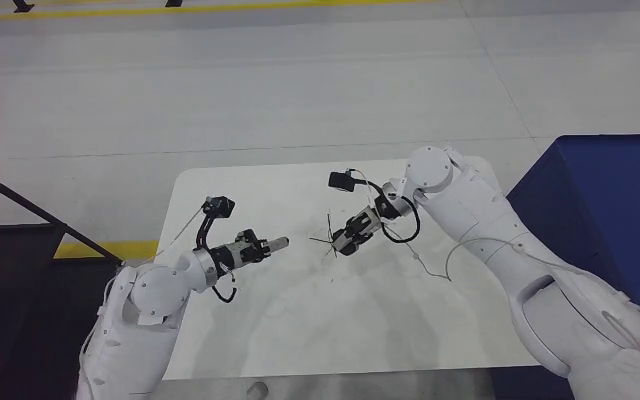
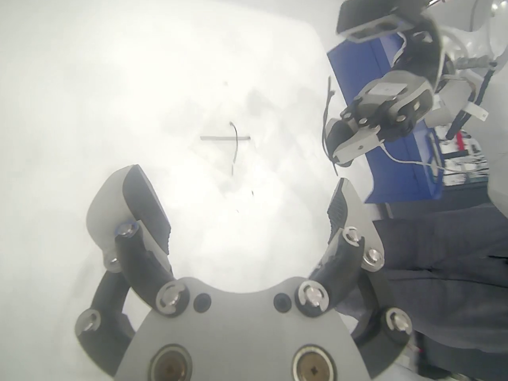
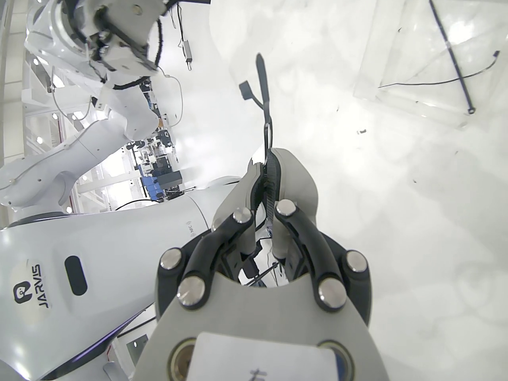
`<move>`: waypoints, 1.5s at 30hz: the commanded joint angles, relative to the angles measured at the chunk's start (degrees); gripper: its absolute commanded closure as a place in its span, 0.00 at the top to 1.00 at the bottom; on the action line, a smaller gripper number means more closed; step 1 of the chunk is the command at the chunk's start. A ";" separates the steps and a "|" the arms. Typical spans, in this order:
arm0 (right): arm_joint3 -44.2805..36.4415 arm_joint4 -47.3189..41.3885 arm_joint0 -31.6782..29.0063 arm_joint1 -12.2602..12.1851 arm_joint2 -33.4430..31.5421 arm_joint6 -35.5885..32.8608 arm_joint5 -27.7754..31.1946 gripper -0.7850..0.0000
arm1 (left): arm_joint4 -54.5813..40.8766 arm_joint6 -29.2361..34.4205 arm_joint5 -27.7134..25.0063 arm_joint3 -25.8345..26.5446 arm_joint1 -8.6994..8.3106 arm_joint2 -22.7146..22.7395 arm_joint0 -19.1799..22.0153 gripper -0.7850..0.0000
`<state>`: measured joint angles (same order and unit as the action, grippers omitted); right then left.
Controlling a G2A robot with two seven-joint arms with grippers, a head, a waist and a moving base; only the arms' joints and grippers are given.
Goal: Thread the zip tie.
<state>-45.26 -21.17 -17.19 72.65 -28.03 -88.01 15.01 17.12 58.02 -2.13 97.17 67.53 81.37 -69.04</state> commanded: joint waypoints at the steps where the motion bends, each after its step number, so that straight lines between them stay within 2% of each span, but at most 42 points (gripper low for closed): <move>1: -1.17 -0.56 -0.15 -0.24 0.95 0.01 -0.47 0.00 | -28.06 7.84 3.37 -2.95 0.15 -0.69 3.07 1.00; 4: -2.51 -1.98 -0.04 -0.67 2.66 0.01 -0.56 0.00 | -32.15 9.66 4.28 -5.19 0.39 -2.51 5.94 1.00; 5: -2.93 -2.55 0.09 -0.80 3.28 0.01 -0.53 0.00 | -33.60 10.00 4.35 -5.71 0.47 -2.95 6.61 0.94; 7: -3.46 -3.53 0.38 -1.06 4.46 0.01 -0.42 0.00 | -36.52 10.68 4.37 -6.66 0.62 -3.80 7.50 0.67; 11: -4.66 -6.03 0.91 -1.43 6.84 0.01 0.15 0.00 | -29.09 4.24 0.52 -6.63 0.69 -6.27 8.13 0.56; 14: -4.95 -7.63 1.48 -1.79 8.29 0.01 0.57 0.00 | -22.25 -1.31 -0.26 -6.07 0.82 -8.92 7.76 0.55; 18: -5.35 -9.54 2.02 -2.26 9.89 0.01 1.27 0.00 | -18.86 -2.85 0.78 -6.45 0.84 -11.00 7.75 0.49; 30: -7.46 -11.55 2.68 -3.52 12.46 0.01 1.27 0.00 | -16.97 -3.95 0.87 -6.28 0.53 -12.66 7.22 0.41; 32: -7.63 -11.27 2.72 -3.67 12.56 0.01 1.27 0.00 | -16.94 -3.94 0.85 -6.09 0.48 -12.92 6.96 0.42; 36: -7.86 -11.12 2.52 -3.91 12.51 0.01 1.27 0.00 | -17.09 -4.21 0.67 -5.51 0.36 -13.18 6.32 0.39; 38: -7.99 -11.07 2.44 -4.01 12.45 0.01 1.27 0.00 | -17.10 -4.42 0.63 -5.23 0.31 -13.34 6.03 0.33; 45: -8.63 -10.82 2.26 -4.24 12.38 0.01 1.27 0.00 | -16.74 -5.64 0.79 -4.87 0.29 -14.36 5.97 0.29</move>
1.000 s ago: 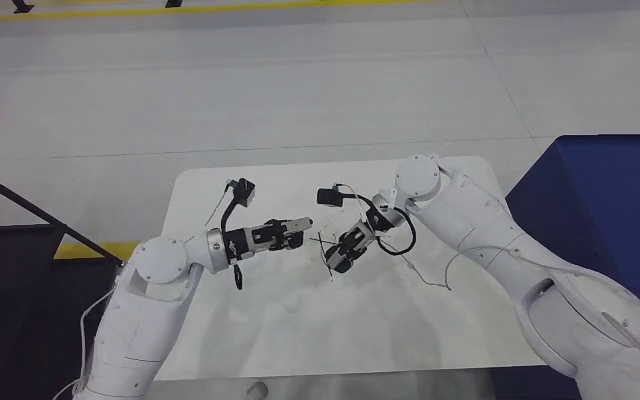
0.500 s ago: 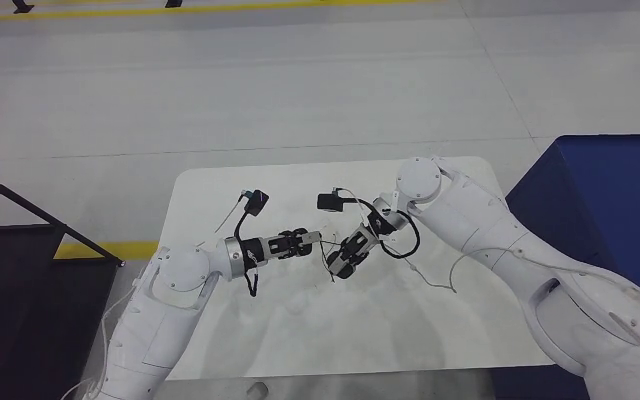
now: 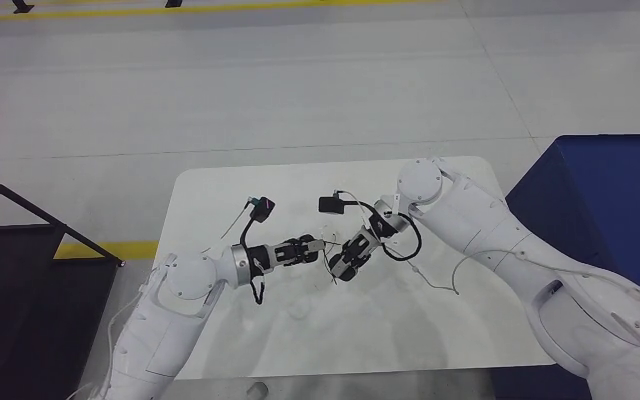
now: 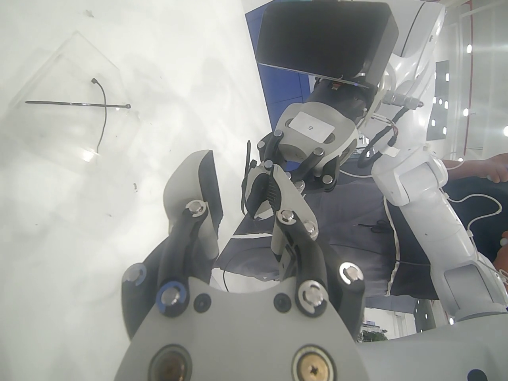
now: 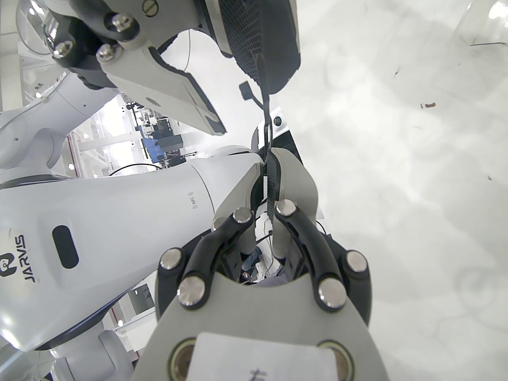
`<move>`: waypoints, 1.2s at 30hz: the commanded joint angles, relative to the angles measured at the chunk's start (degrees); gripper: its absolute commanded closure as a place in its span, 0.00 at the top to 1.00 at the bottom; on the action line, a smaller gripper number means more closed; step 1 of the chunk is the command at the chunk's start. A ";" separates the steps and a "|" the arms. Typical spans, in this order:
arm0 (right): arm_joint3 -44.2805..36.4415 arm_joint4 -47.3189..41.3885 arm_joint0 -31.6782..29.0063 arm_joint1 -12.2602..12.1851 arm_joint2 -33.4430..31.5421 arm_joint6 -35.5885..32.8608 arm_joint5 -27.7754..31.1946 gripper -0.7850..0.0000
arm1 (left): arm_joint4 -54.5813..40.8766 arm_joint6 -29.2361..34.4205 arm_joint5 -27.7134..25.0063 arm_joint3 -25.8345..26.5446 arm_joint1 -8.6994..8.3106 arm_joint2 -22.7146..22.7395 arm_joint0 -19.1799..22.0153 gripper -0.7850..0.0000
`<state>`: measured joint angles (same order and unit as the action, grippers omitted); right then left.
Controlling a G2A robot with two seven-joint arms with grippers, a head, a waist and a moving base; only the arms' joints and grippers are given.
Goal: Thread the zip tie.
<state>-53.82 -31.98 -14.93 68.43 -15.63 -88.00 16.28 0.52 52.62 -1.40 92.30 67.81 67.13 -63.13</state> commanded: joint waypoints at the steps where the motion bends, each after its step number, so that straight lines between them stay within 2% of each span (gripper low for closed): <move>1: -0.24 0.03 0.01 -0.06 0.00 0.00 0.00 0.00 | -0.20 -0.43 0.11 -0.01 0.02 -0.23 0.13 0.27; 5: -0.62 0.06 0.07 -0.23 -0.01 0.00 0.00 0.00 | -0.33 -1.31 0.02 0.30 0.04 -0.63 0.14 0.22; 11: -1.04 0.10 0.21 -0.51 -0.06 0.00 0.00 0.00 | -0.41 -1.91 0.01 0.63 -0.07 -0.73 0.01 0.01; 31: -0.45 1.11 -0.03 -1.31 -1.83 0.00 0.00 0.00 | -1.73 -4.26 0.27 1.17 -0.38 -0.51 -0.63 0.00; 32: -0.58 1.22 -0.04 -1.36 -1.97 0.00 0.00 0.00 | -1.87 -4.24 0.30 1.20 -0.40 -0.49 -0.61 0.02; 33: -0.62 1.23 -0.10 -1.43 -2.15 0.00 0.00 0.00 | -1.91 -4.22 0.35 1.24 -0.42 -0.49 -0.59 0.15; 34: -0.73 1.12 -0.17 -1.48 -2.37 0.00 0.00 0.00 | -2.08 -4.16 0.24 1.38 -0.42 -0.56 -0.61 0.21; 36: -0.88 1.22 -0.34 -1.60 -2.66 0.00 0.00 0.00 | -1.79 -3.58 -0.43 1.63 -0.46 -0.95 -0.67 0.28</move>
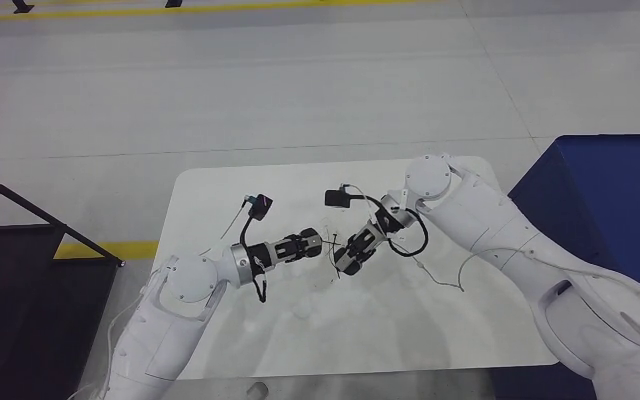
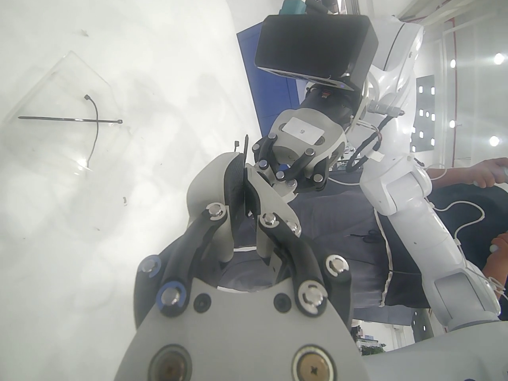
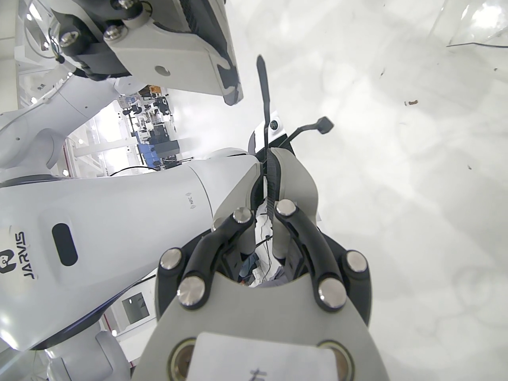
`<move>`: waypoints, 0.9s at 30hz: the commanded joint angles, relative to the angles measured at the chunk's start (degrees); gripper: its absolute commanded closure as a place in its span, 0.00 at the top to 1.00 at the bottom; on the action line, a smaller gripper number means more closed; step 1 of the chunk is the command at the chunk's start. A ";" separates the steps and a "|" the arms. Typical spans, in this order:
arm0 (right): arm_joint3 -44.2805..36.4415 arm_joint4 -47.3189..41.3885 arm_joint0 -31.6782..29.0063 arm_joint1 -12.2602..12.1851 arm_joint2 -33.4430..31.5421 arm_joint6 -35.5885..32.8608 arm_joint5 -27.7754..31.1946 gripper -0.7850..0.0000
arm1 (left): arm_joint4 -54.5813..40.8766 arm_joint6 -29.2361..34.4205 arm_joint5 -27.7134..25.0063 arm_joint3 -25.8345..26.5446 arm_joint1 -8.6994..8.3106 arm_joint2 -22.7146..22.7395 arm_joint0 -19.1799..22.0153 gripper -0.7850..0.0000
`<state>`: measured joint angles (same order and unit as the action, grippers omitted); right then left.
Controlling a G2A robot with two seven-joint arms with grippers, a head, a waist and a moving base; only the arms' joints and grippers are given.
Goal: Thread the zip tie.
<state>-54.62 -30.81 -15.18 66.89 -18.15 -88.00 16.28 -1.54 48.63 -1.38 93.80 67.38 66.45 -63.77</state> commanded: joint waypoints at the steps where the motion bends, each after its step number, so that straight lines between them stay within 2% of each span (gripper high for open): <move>1: -0.27 0.20 -0.17 -0.10 -0.21 0.00 0.00 0.00 | 0.44 0.40 -0.68 0.10 -0.04 -0.40 -0.10 0.33; 11: -1.34 0.93 -0.70 0.05 -0.19 0.00 0.00 0.00 | 2.12 -1.36 -0.70 -0.30 0.07 -1.85 0.60 0.34; 17: -1.11 0.87 -0.45 0.16 -0.21 0.00 0.00 0.00 | 2.41 -1.40 -0.40 -0.93 0.16 -2.69 1.21 0.14; 18: -1.03 0.78 -0.41 0.18 -0.23 0.00 0.00 0.00 | 2.28 -1.35 -0.37 -1.02 0.16 -2.67 1.33 0.04; 19: -0.98 0.73 -0.39 0.19 -0.23 0.00 0.00 0.00 | 2.23 -1.29 -0.38 -1.10 0.15 -2.67 1.40 0.00; 27: -0.49 0.45 -0.01 0.47 -0.14 0.00 0.00 0.00 | 2.05 -1.01 -0.38 -1.58 0.07 -2.67 1.74 0.00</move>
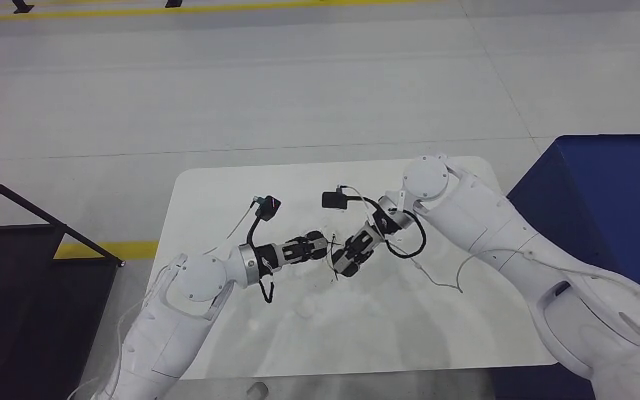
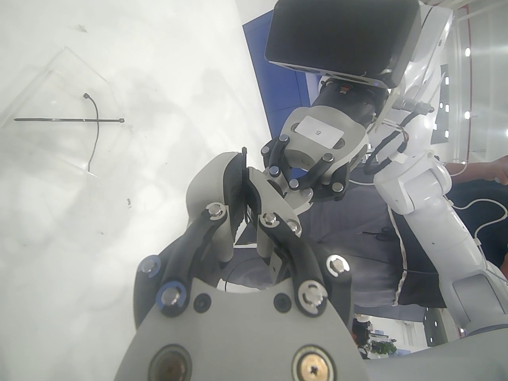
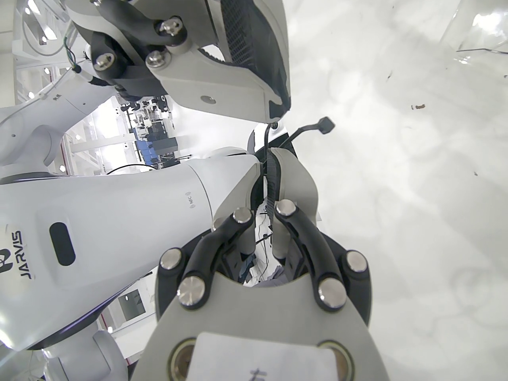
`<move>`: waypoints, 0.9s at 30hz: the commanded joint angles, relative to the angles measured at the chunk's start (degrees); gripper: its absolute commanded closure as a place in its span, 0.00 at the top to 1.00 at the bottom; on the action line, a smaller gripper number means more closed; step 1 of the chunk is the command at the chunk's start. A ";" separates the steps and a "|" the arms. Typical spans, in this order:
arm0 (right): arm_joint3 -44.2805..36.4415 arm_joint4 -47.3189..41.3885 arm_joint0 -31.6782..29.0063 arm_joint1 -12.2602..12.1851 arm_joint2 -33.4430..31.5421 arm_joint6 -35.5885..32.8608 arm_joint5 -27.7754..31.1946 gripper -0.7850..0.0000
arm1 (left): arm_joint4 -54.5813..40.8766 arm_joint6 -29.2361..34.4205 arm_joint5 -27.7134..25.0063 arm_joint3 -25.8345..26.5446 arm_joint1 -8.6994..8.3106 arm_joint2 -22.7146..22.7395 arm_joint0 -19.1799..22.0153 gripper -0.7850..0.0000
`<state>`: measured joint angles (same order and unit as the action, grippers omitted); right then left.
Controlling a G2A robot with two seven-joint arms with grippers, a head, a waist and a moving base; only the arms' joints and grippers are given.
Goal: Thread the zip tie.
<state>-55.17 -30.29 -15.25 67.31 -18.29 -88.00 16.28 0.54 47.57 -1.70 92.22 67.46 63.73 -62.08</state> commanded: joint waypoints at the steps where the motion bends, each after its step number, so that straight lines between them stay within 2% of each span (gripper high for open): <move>1: 0.13 -0.10 0.11 0.10 0.03 0.00 0.00 0.00 | 0.05 0.04 -0.12 -0.03 -0.04 0.10 0.09 0.00; 12: 9.56 0.41 2.69 1.34 -2.23 0.00 -0.35 0.00 | -2.11 -4.71 -1.06 0.42 -0.37 3.78 -0.72 0.00; 20: 13.54 1.55 4.21 4.38 -2.10 1.06 1.06 0.00 | -2.45 -5.15 -1.65 0.98 -0.61 4.75 -1.76 0.00; 21: 13.57 1.37 4.24 4.79 -2.07 1.18 1.18 0.17 | -2.58 -5.18 -1.75 0.98 -0.65 4.97 -1.85 0.00; 22: 13.84 1.22 4.34 5.13 -2.10 1.22 1.22 0.47 | -3.17 -5.14 -1.92 0.98 -0.67 5.21 -1.98 0.00; 23: 13.90 0.75 4.37 5.41 -2.22 1.19 1.19 0.80 | -4.30 -4.97 -2.22 0.89 -0.68 5.55 -2.12 0.00; 24: 14.00 0.31 4.39 5.59 -2.36 1.11 1.11 0.95 | -5.38 -4.68 -2.41 0.65 -0.71 5.95 -2.24 0.00; 25: 14.20 -0.08 4.40 5.69 -2.47 0.75 0.75 1.00 | -6.57 -4.26 -2.64 0.38 -0.75 6.42 -2.30 0.00; 27: 14.39 -0.22 4.39 5.70 -2.51 0.57 0.57 1.00 | -8.76 -3.16 -2.60 -0.42 -0.86 7.36 -2.42 0.00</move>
<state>-40.82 -30.51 -10.85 73.02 -20.80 -87.38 16.91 -6.96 43.66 -4.36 92.24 66.67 70.59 -64.46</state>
